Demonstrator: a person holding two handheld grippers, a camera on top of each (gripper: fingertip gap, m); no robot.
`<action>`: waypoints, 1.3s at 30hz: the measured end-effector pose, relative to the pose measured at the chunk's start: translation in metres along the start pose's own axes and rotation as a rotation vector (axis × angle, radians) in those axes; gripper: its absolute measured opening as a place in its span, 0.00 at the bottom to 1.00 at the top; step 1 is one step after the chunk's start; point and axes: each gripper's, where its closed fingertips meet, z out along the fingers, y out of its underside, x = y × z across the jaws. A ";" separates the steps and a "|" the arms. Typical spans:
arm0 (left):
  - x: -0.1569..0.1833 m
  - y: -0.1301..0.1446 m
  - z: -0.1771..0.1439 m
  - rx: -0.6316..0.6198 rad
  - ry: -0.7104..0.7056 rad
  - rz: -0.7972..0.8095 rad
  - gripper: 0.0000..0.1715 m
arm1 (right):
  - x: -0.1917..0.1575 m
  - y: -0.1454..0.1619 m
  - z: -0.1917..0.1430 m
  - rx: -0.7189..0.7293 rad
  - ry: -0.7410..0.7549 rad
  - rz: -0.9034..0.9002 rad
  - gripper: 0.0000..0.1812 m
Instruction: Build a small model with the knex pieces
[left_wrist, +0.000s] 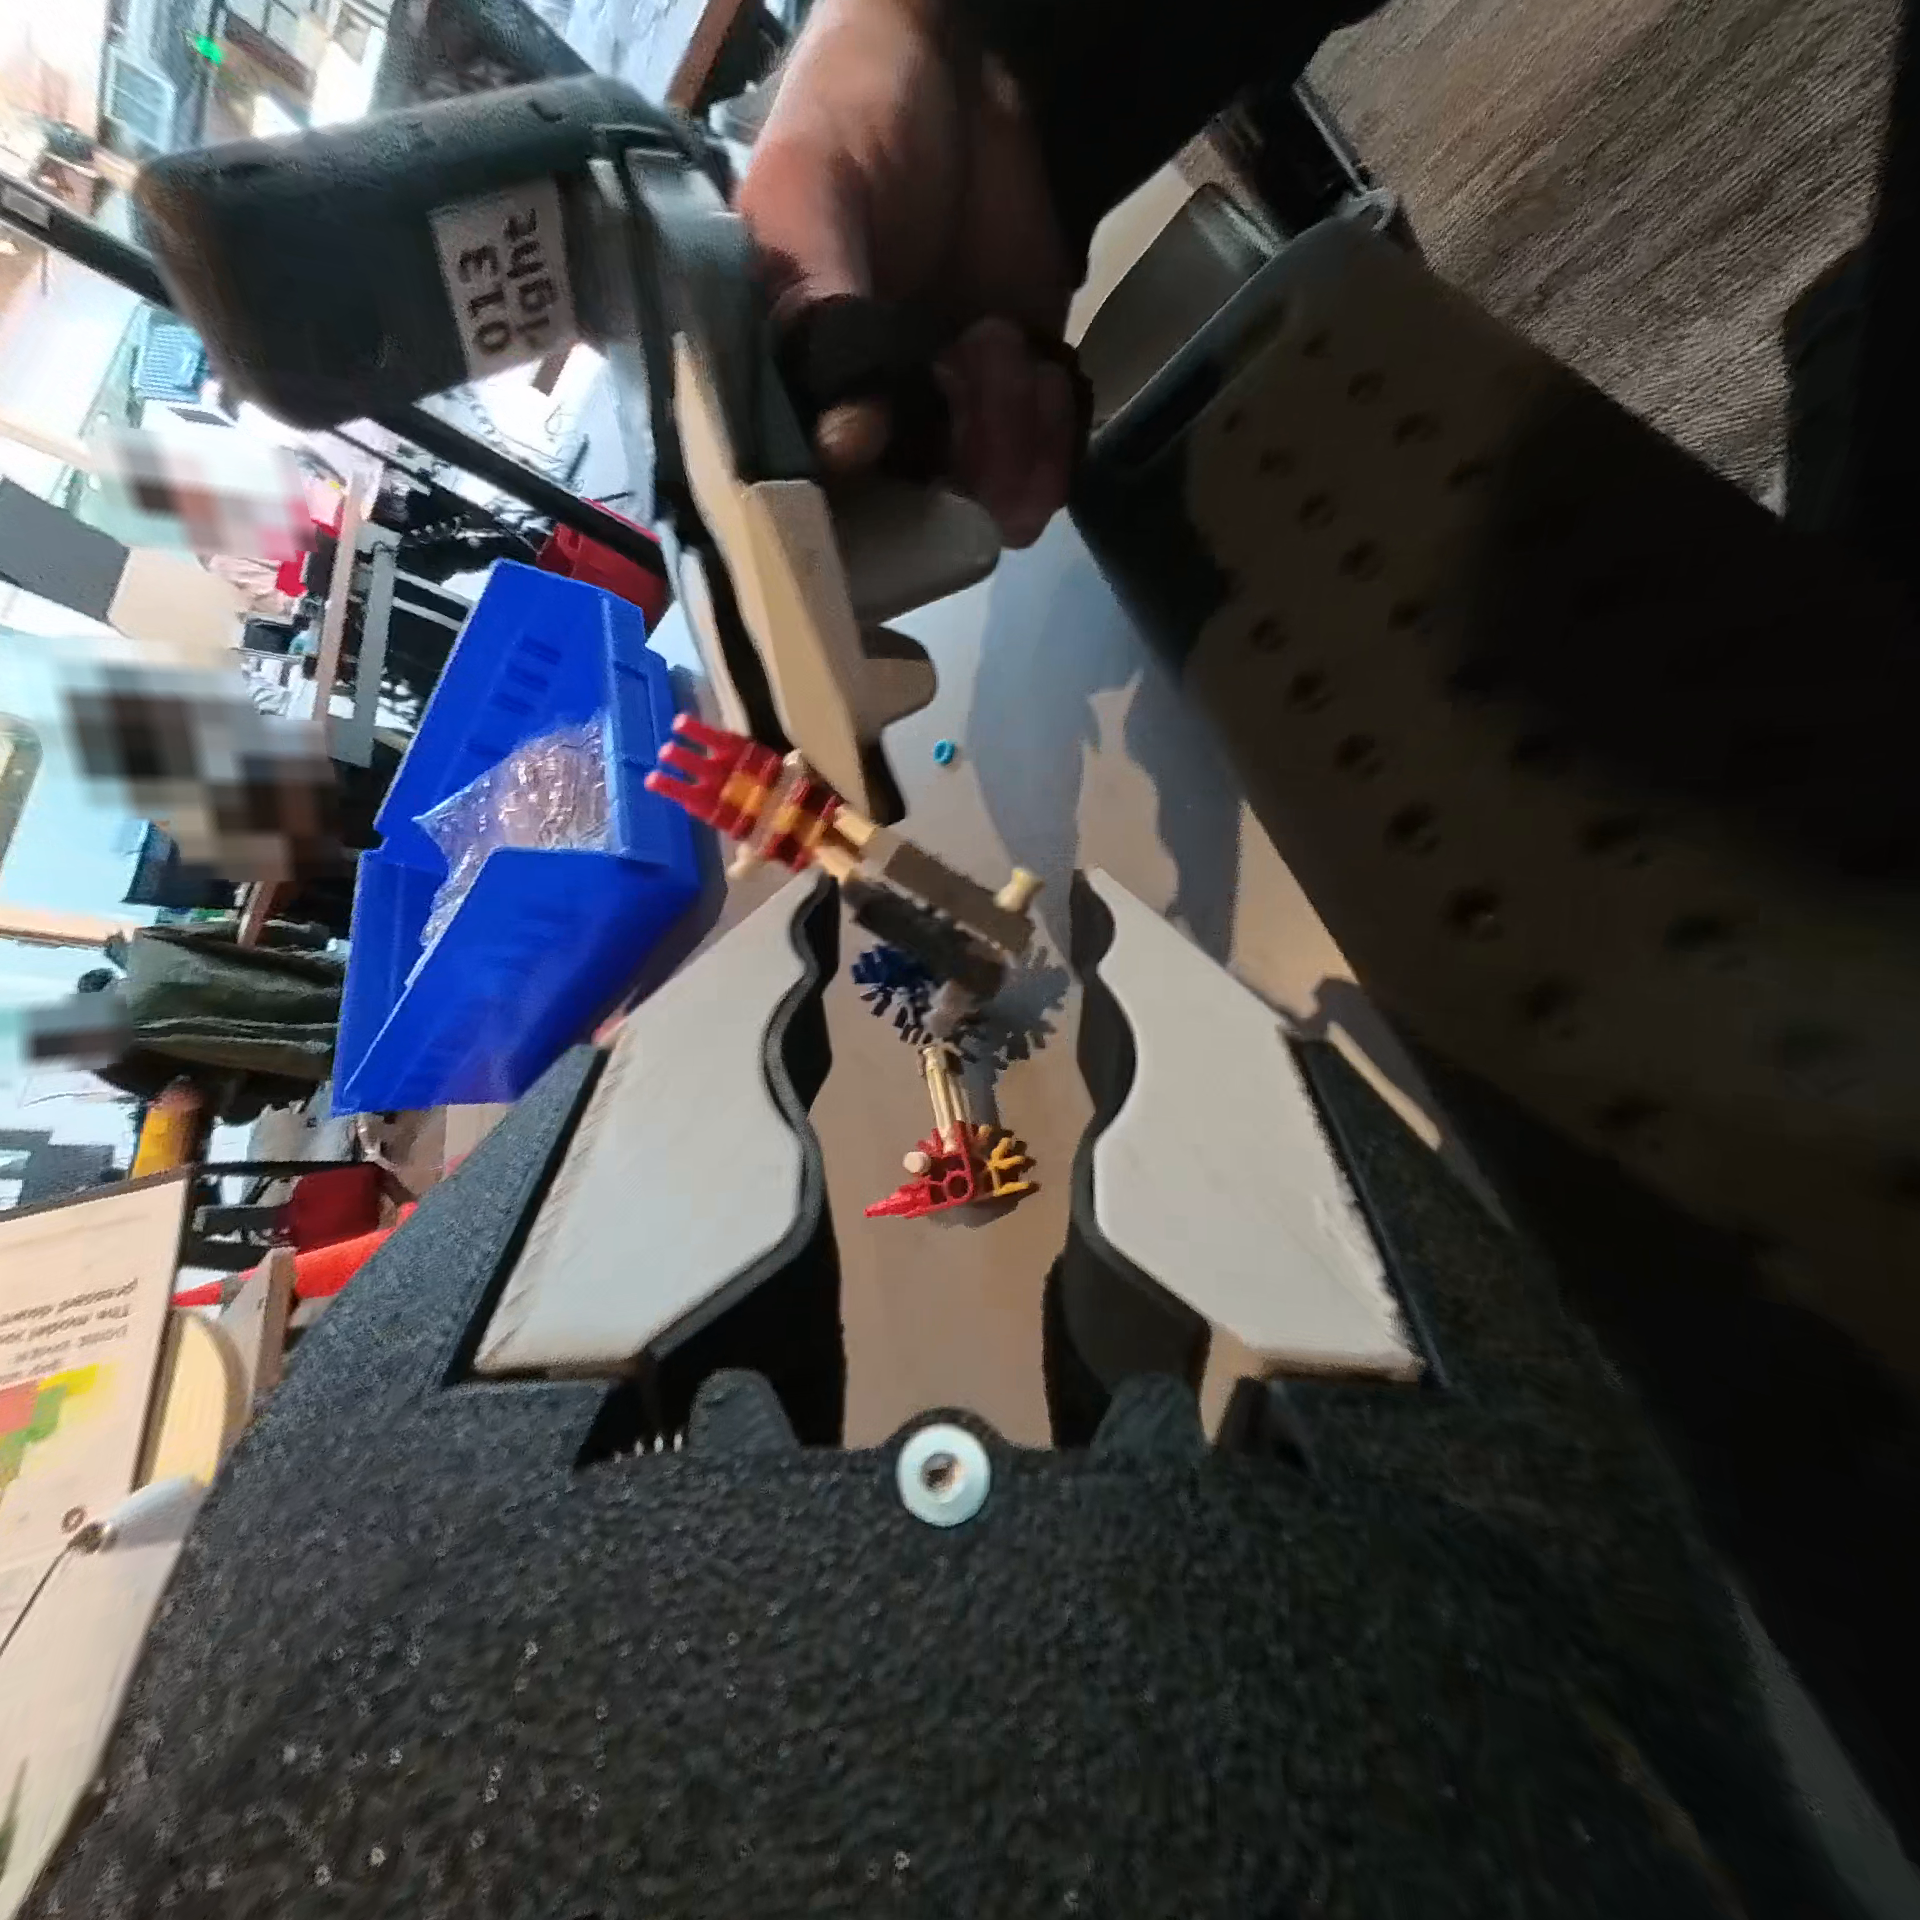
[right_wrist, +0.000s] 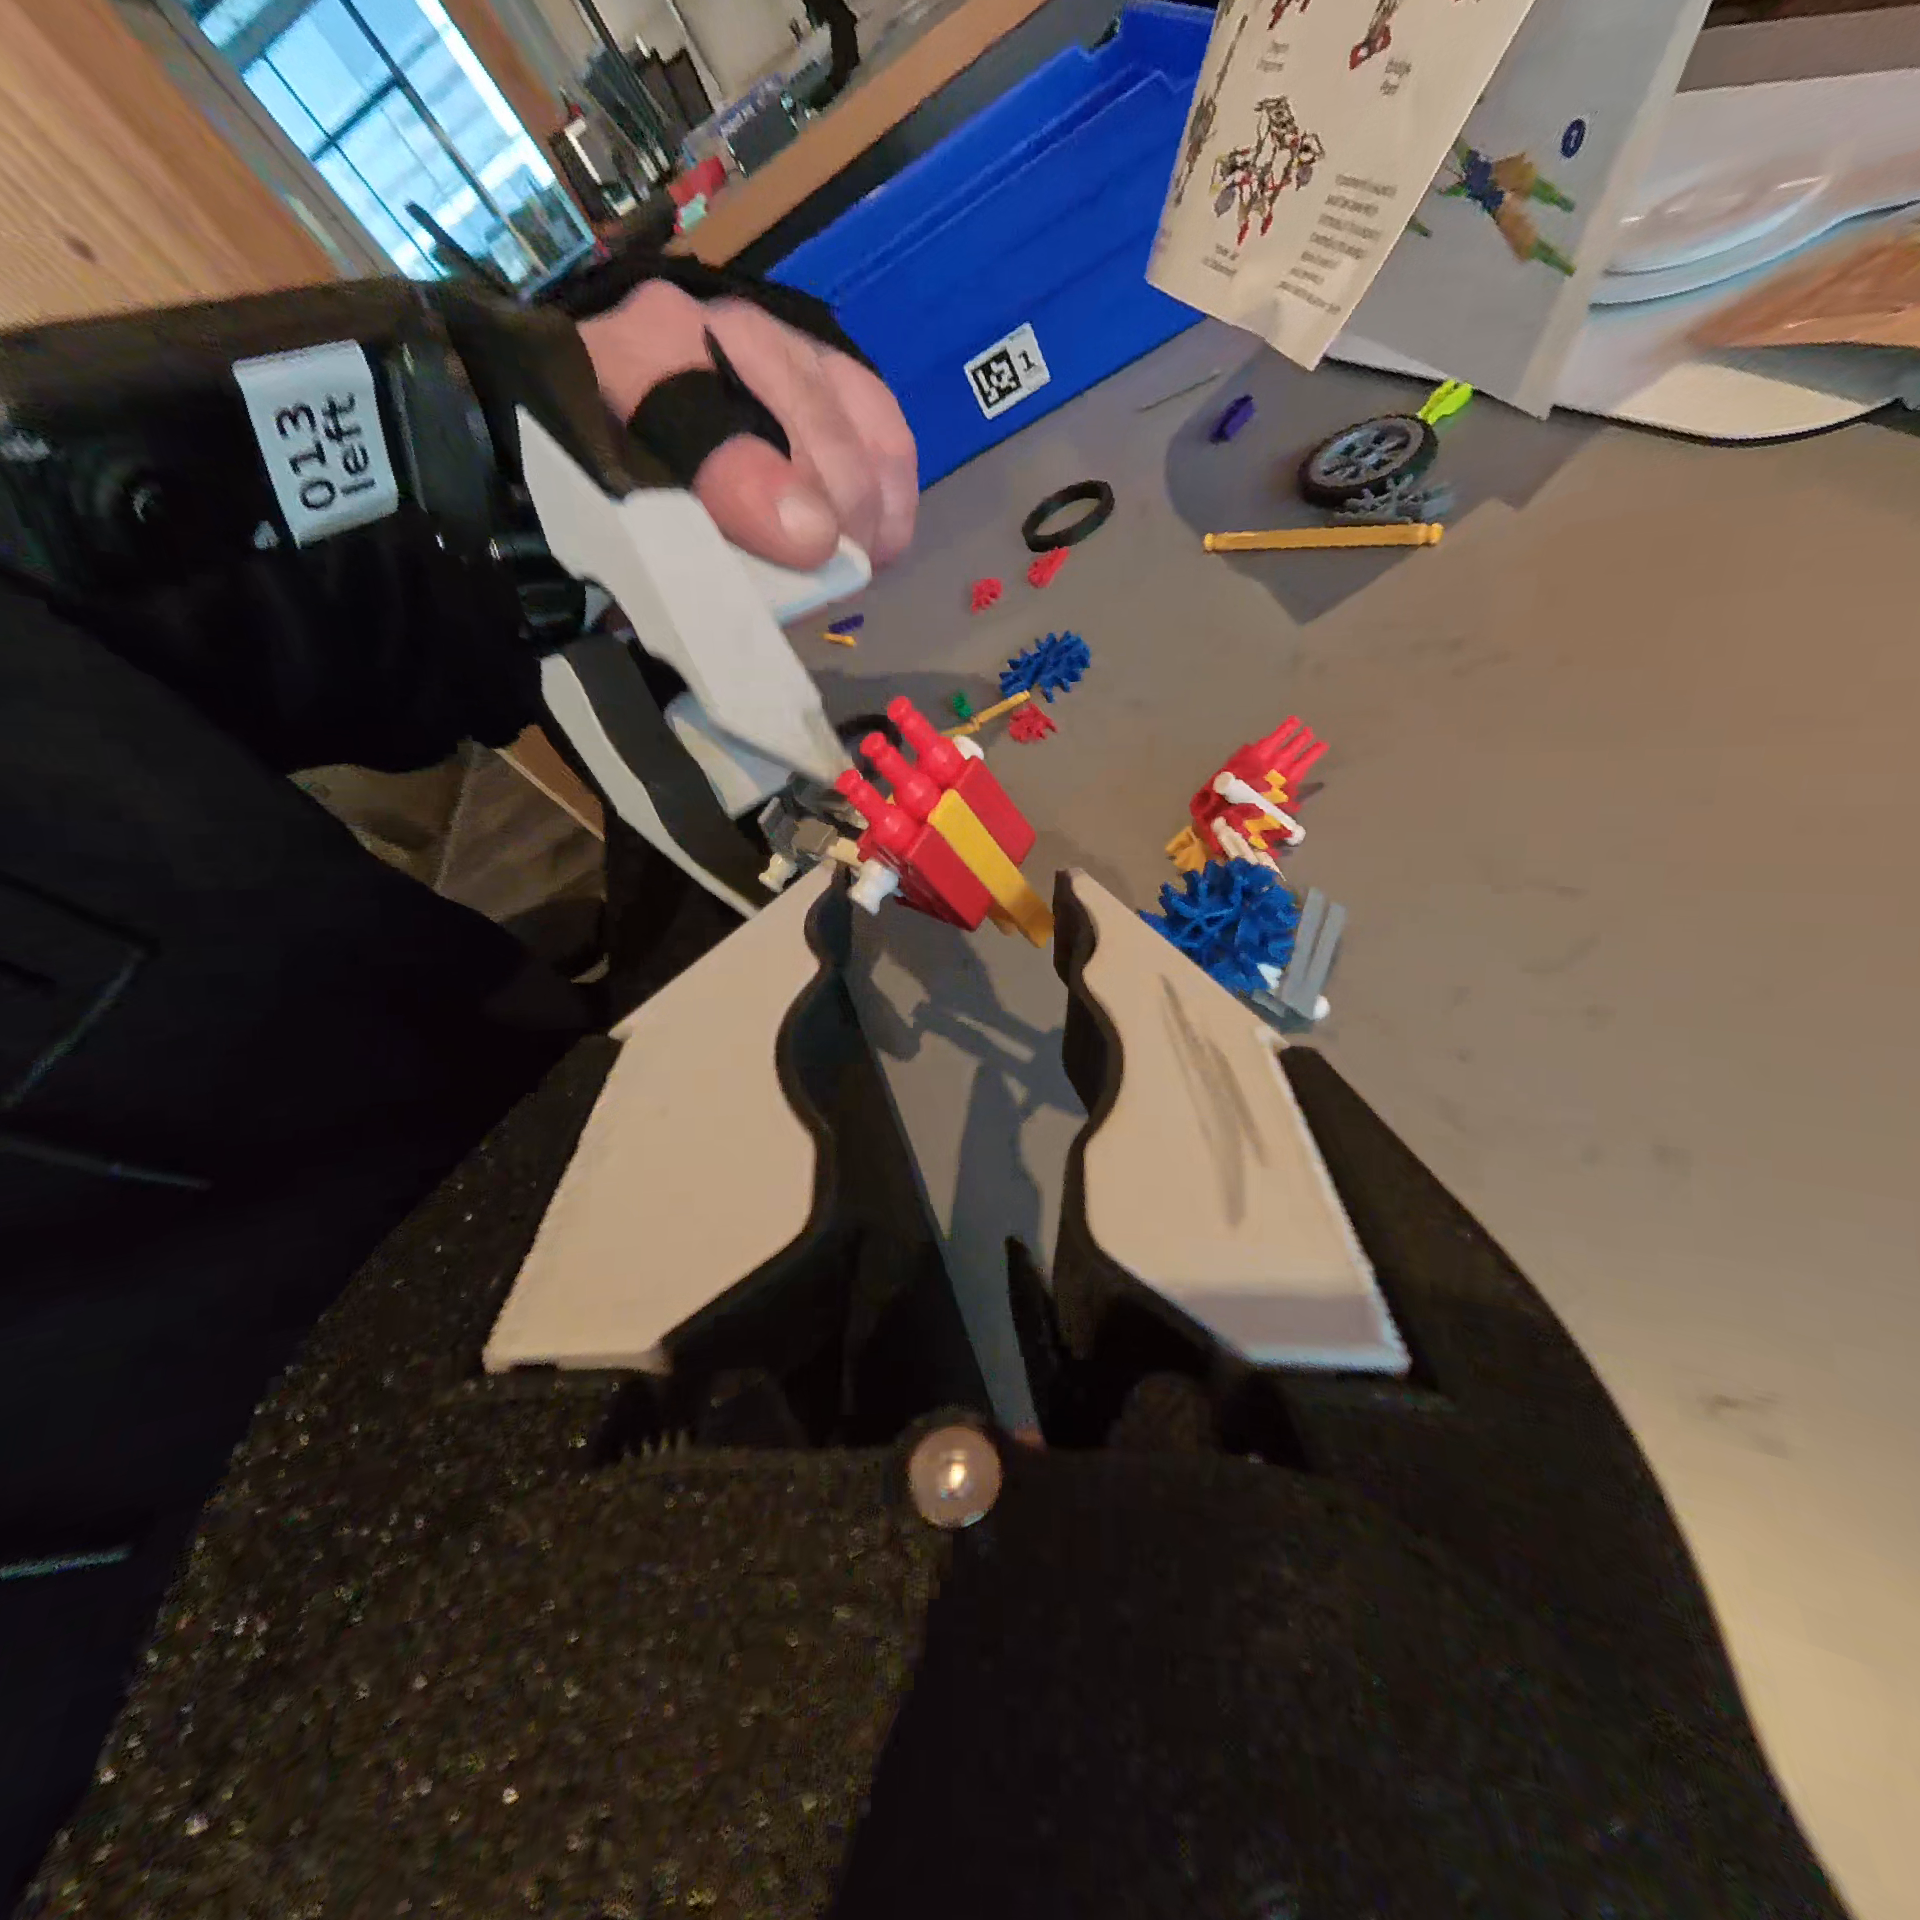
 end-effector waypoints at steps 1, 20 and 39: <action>0.000 0.000 0.001 -0.001 -0.013 0.009 0.22 | 0.000 0.000 0.002 -0.002 -0.003 0.010 0.21; -0.023 -0.011 -0.032 0.125 -0.045 -0.378 0.16 | 0.006 -0.018 0.012 0.012 0.207 -0.198 0.24; -0.016 0.014 0.005 -0.349 -0.080 0.006 0.17 | -0.018 -0.019 0.012 0.261 0.173 0.199 0.24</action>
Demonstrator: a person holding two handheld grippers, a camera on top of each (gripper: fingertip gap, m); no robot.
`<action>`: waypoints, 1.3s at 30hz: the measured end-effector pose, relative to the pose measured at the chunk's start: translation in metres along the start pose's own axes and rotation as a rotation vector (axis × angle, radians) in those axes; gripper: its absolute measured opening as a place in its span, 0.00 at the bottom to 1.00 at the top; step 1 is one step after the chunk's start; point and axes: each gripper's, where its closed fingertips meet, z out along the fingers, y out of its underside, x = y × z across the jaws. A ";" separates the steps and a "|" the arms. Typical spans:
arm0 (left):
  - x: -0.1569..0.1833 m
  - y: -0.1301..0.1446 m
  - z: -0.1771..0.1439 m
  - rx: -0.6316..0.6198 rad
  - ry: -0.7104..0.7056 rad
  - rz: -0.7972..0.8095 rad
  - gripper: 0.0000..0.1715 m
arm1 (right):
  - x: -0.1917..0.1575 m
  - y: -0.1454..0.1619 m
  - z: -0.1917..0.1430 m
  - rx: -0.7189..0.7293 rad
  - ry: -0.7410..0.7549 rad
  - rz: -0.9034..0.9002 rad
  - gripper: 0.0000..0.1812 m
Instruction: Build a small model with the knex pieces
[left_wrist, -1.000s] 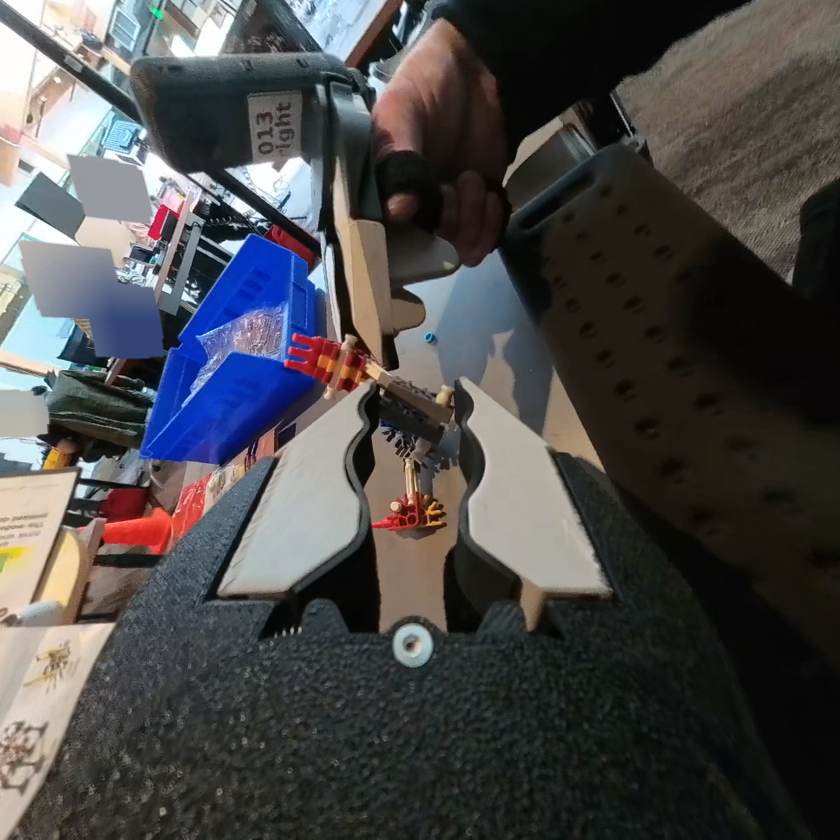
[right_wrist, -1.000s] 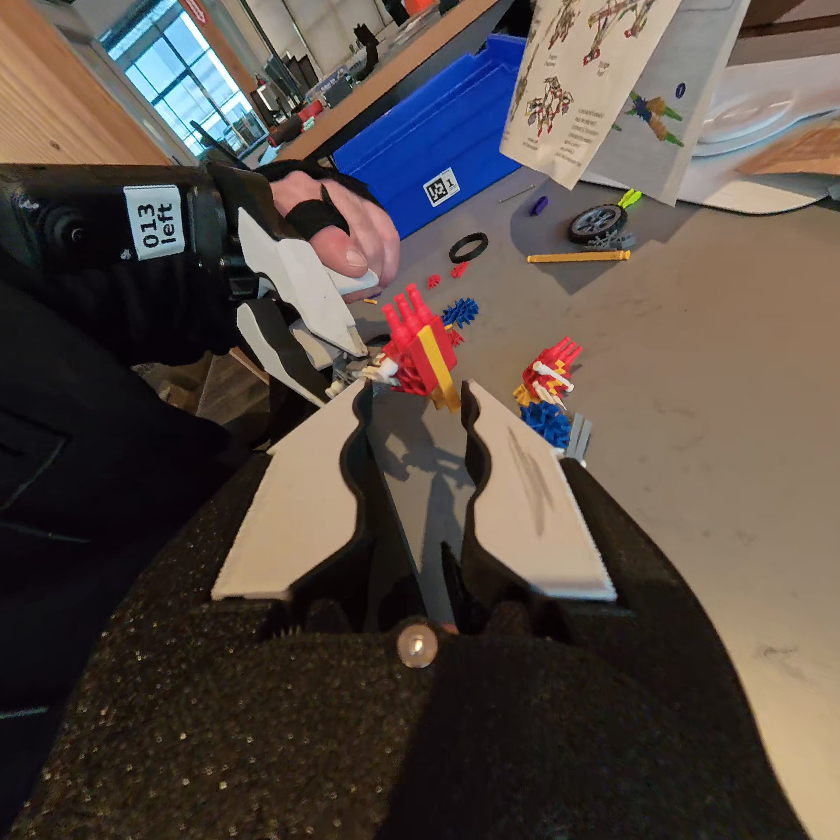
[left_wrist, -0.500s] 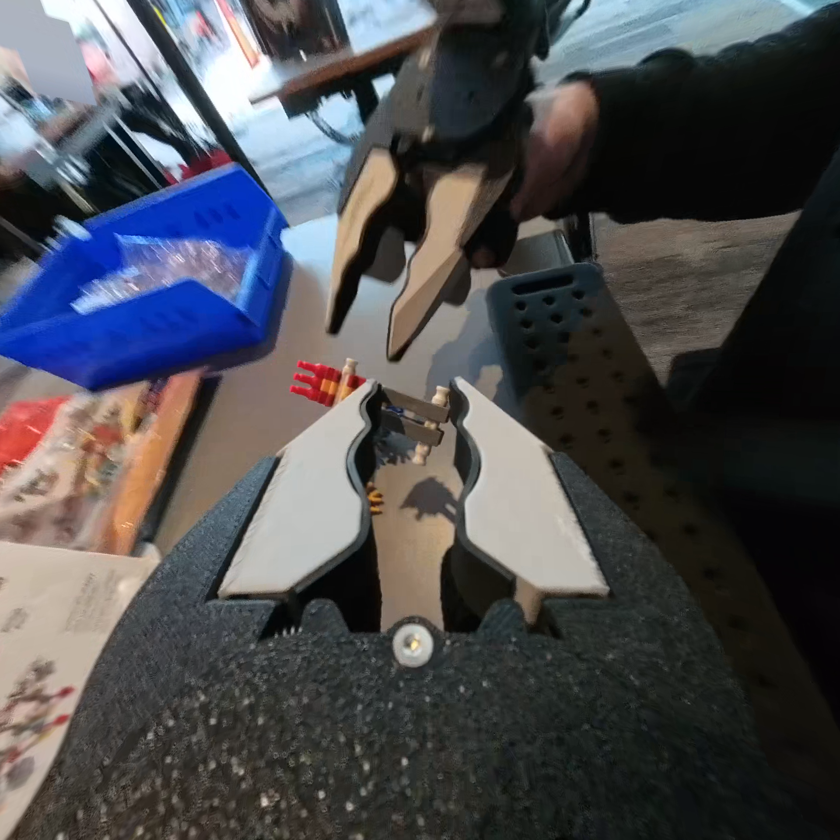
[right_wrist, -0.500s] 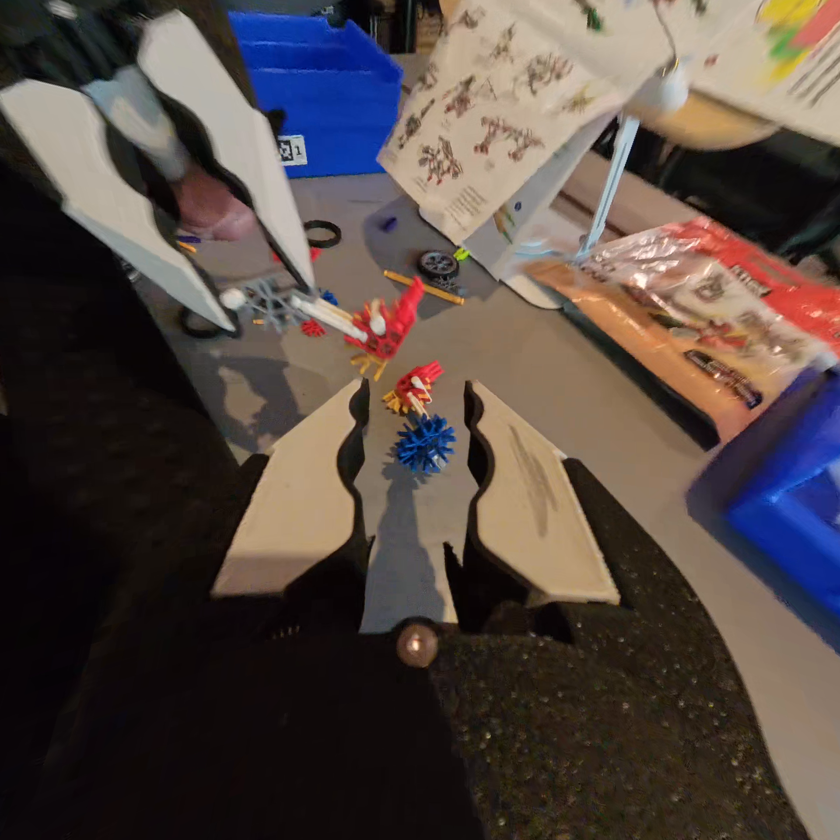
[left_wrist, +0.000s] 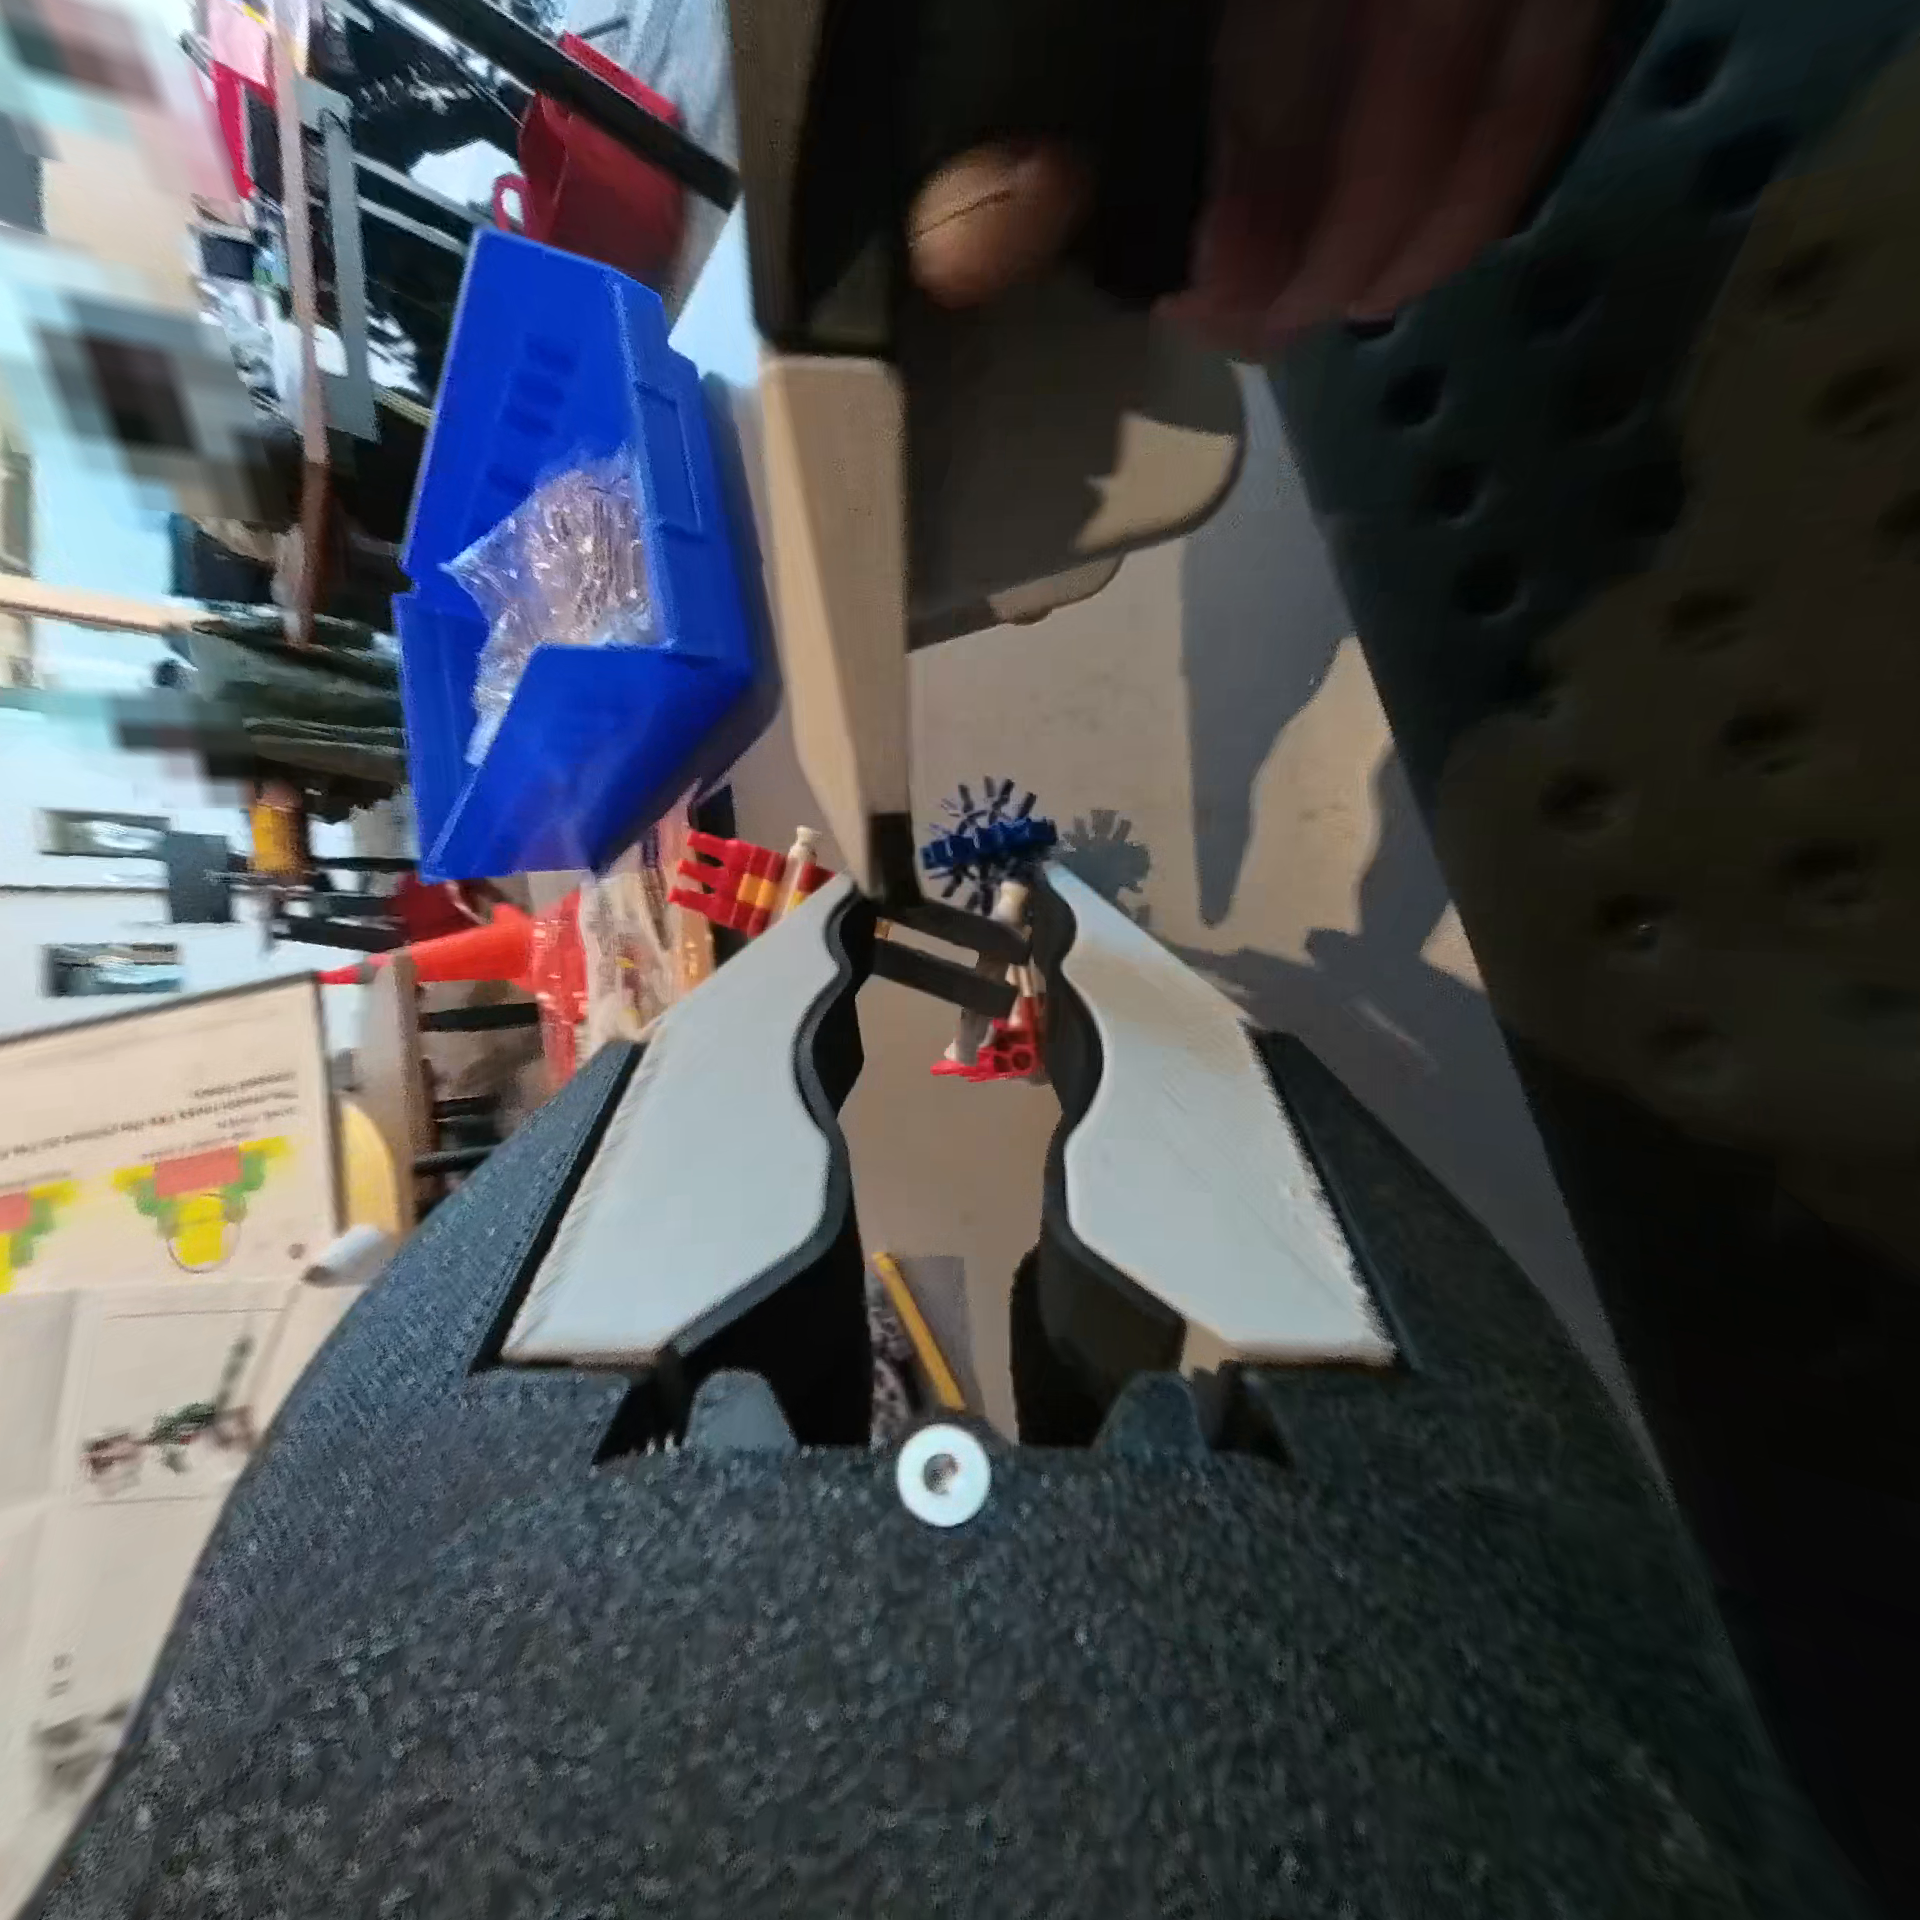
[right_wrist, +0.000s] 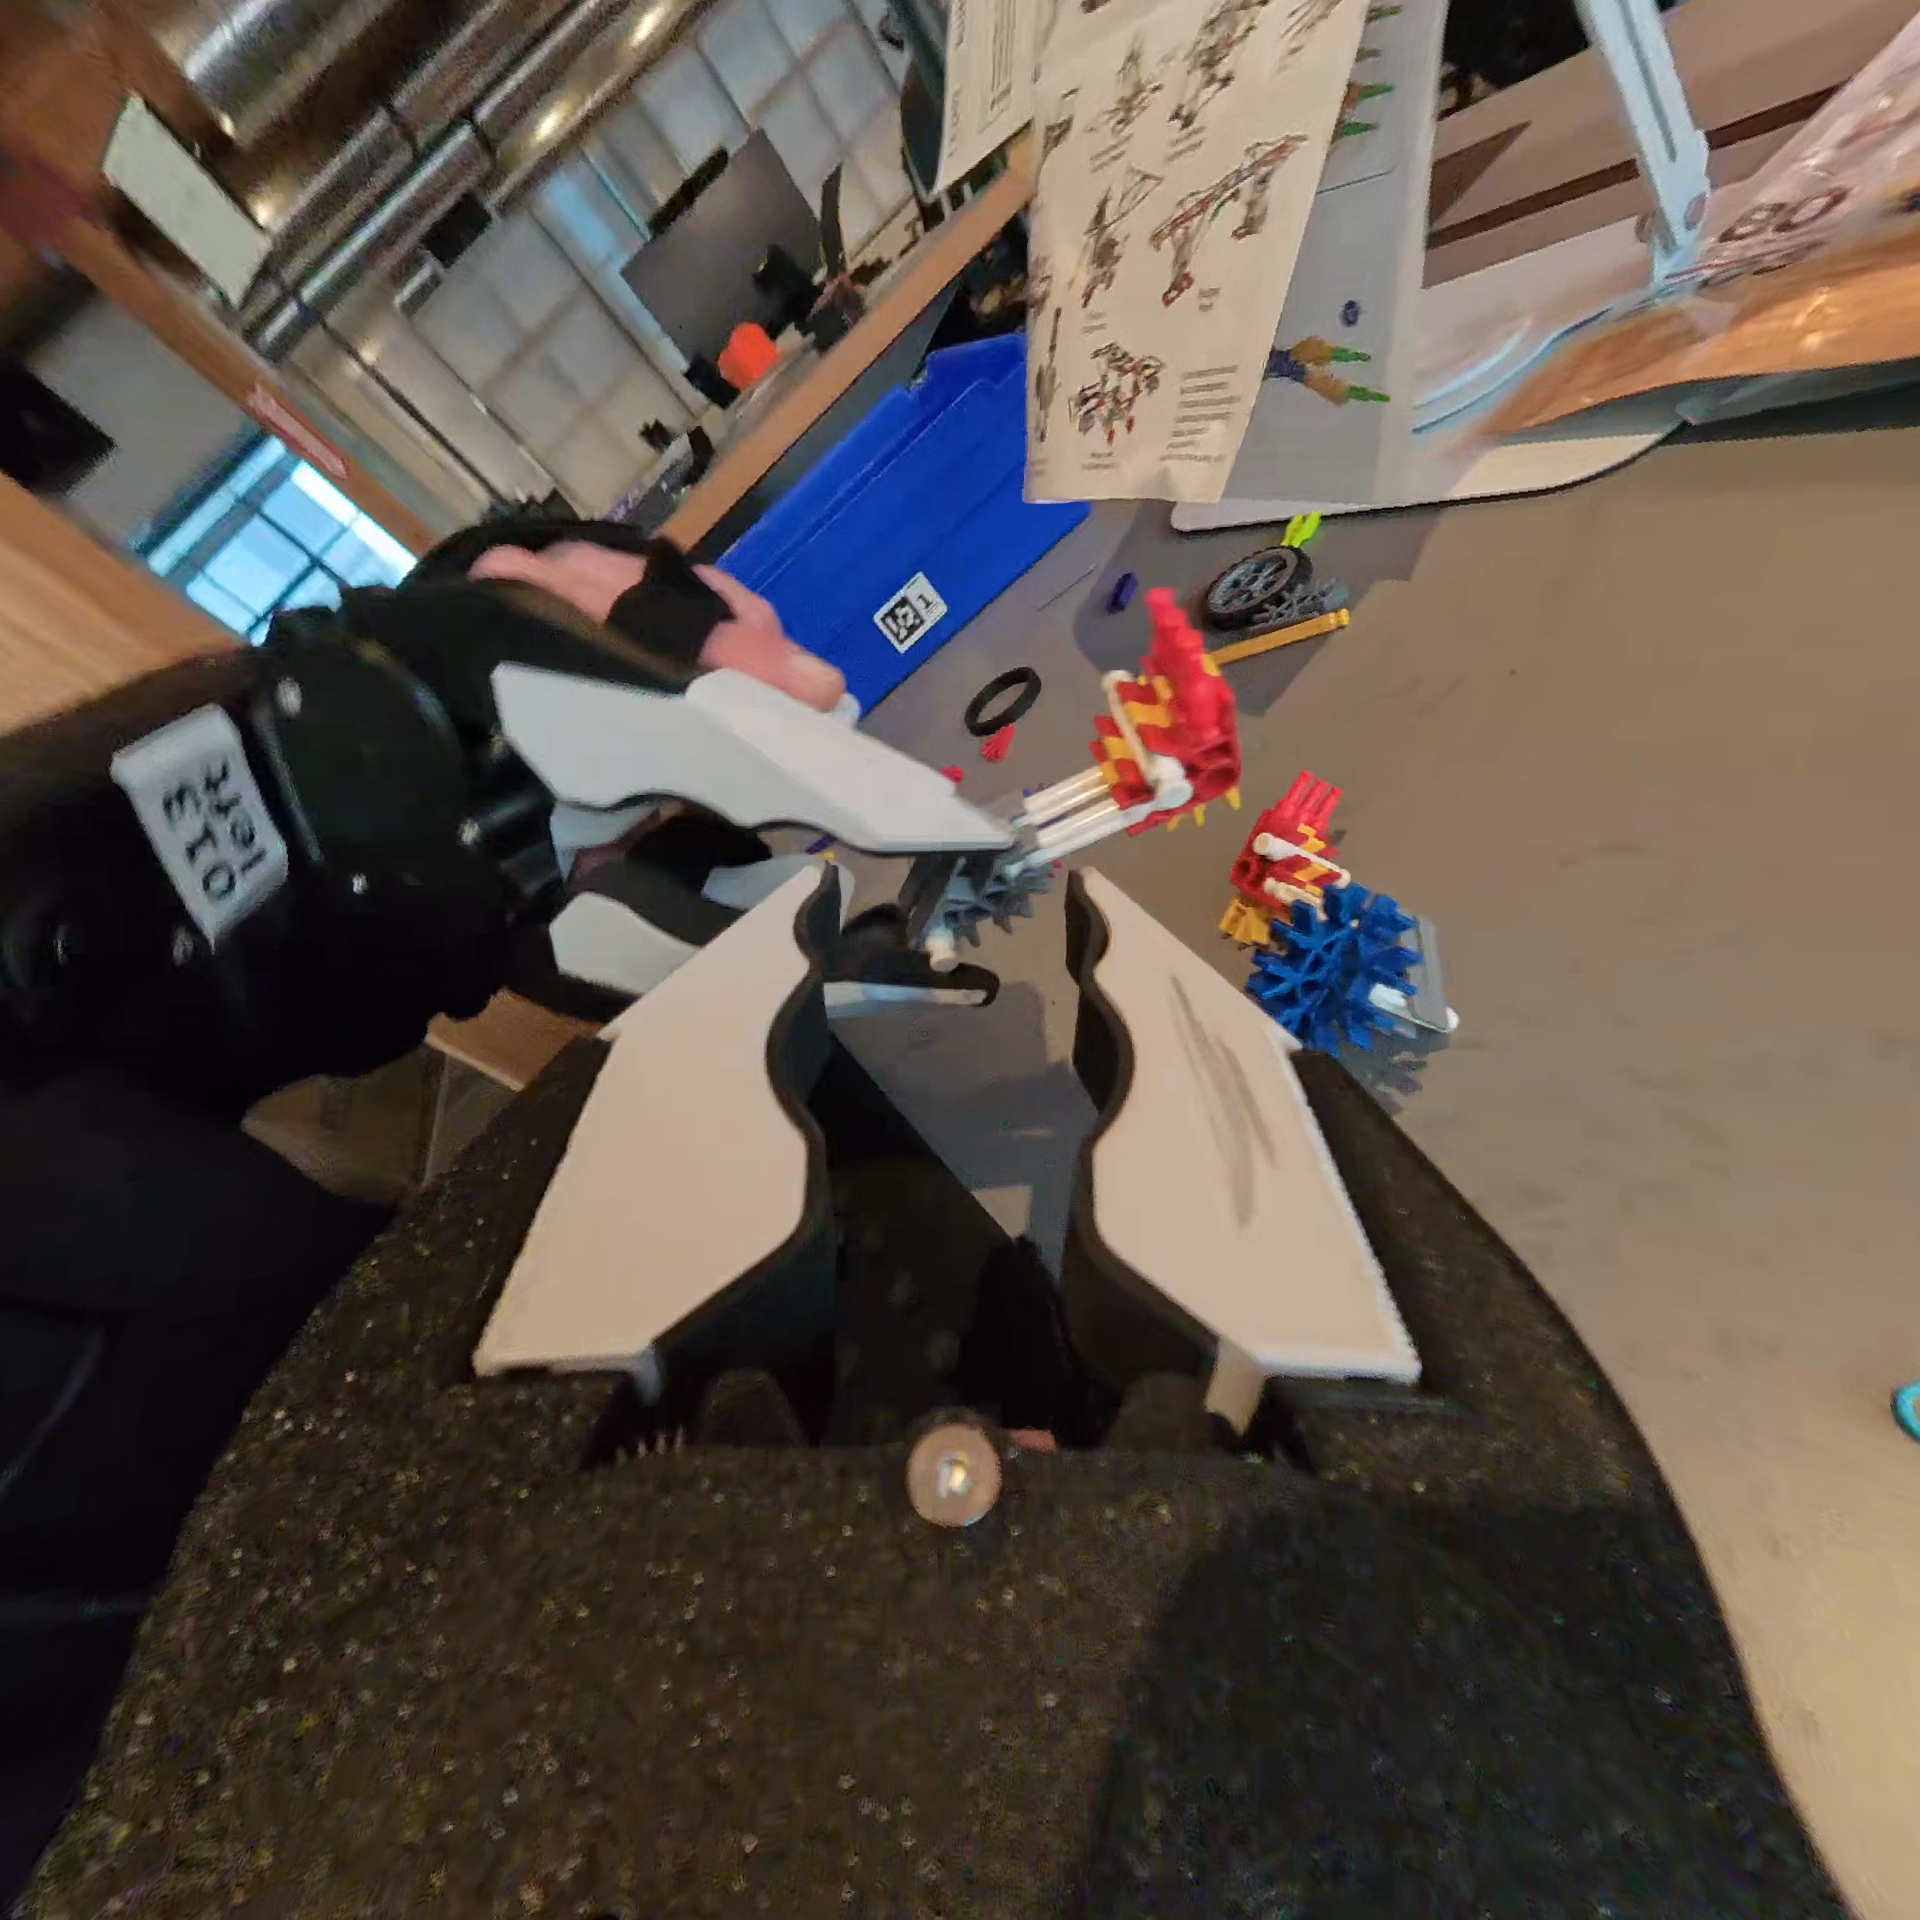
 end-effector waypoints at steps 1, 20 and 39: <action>0.001 -0.001 0.001 -0.013 -0.019 0.047 0.17 | 0.004 0.000 0.000 0.005 0.008 0.019 0.24; 0.001 -0.020 -0.036 0.198 -0.023 0.279 0.34 | -0.028 0.019 0.002 -0.098 -0.267 0.014 0.20; -0.004 0.017 0.007 0.027 0.086 -0.053 0.16 | 0.012 0.012 -0.010 -0.154 -0.068 -0.148 0.28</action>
